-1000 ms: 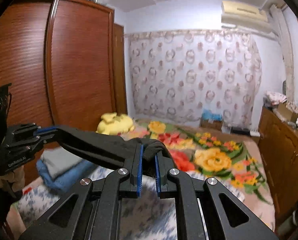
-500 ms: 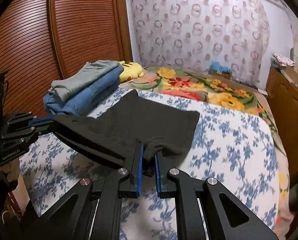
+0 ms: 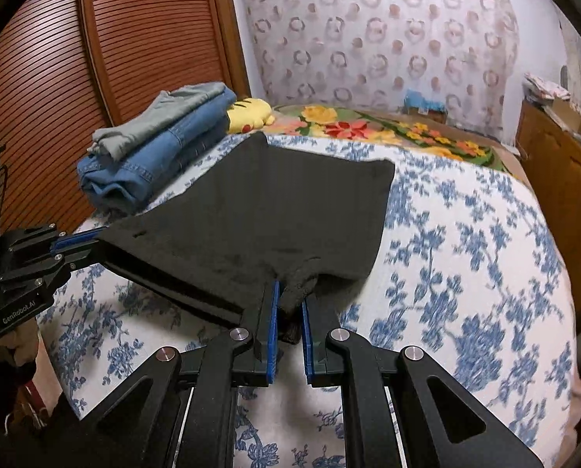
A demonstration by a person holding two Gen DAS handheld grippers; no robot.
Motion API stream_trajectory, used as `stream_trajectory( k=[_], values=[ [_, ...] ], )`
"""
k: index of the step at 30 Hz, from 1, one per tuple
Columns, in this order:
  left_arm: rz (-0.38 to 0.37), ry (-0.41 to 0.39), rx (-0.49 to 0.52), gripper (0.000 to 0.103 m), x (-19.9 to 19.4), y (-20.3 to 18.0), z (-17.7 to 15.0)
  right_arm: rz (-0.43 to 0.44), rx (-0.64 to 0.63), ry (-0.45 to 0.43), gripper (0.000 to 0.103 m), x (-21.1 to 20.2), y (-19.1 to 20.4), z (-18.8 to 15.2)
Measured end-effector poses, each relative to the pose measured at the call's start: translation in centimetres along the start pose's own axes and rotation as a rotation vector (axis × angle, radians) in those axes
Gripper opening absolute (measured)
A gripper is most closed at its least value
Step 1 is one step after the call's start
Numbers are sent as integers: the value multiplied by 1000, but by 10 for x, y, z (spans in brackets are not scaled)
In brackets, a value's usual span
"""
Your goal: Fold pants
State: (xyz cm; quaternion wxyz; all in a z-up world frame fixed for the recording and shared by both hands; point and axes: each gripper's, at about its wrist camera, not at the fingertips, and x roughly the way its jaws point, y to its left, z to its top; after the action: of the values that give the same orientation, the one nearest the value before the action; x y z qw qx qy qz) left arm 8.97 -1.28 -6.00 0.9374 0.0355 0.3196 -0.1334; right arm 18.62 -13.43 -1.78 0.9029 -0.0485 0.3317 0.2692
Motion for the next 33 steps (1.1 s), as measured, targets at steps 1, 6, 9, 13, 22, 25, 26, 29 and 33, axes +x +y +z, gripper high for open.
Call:
stream_trajectory(
  k=[1,6,9,13,22,25,26,29,33],
  values=[
    [1,8,-2,9,2,1,-2,2,5,4,10,2,0,-3],
    [-2,38,-19,9,11,4,-8,8,22,26,10,10,3,-15],
    [-3,52,-20,9,14,4,-12,8,30,30,10,12,2,-18],
    [-5,69,-25,9,18,4,-16,5,34,25,10,11,2,-18],
    [18,127,-7,16,34,1,-21,-4,36,27,10,9,5,-23],
    [17,108,-14,14,30,1,-21,-8,33,26,10,9,6,-24],
    [12,101,-14,11,28,1,-20,-7,31,24,10,8,6,-24],
    [7,75,0,10,19,-1,-17,-1,32,15,10,6,6,-24],
    [-14,31,-3,10,-1,-3,-12,10,35,-4,10,-2,7,-24]
  ],
)
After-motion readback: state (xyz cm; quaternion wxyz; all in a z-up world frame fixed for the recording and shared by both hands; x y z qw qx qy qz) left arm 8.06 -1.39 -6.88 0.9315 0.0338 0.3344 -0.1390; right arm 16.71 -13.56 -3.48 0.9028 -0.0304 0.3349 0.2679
